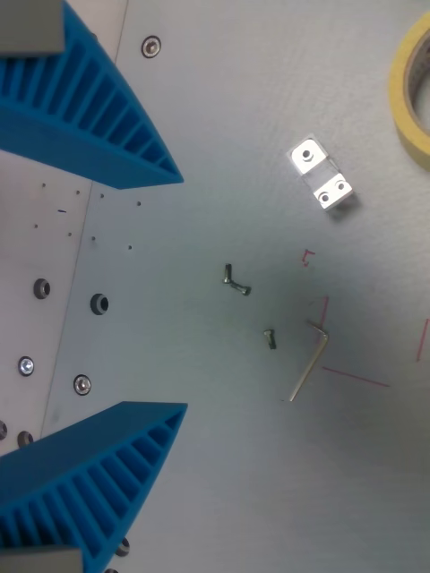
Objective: Rotate around gripper negative y
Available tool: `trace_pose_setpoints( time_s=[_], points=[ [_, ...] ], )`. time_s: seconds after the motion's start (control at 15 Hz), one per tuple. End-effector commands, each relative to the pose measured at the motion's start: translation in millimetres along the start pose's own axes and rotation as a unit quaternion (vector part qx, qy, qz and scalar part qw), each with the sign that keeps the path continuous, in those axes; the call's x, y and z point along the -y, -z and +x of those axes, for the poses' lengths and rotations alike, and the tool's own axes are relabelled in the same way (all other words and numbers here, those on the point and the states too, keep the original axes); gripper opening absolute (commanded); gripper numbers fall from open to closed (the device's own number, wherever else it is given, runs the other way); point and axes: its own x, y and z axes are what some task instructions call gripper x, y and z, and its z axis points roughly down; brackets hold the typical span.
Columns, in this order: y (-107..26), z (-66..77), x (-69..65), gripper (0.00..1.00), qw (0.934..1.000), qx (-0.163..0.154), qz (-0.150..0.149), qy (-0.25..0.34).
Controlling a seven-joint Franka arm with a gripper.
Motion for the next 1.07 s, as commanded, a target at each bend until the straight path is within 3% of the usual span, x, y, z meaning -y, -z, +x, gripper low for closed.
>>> trace_pose_setpoints(
  time_s=[0.07,1.07],
  points=[
    [2.6,-0.2,-0.3,1.00,1.0000,0.004,-0.001,0.000],
    [2.6,-0.2,-0.3,1.00,0.9946,0.104,-0.001,0.000]
  ],
)
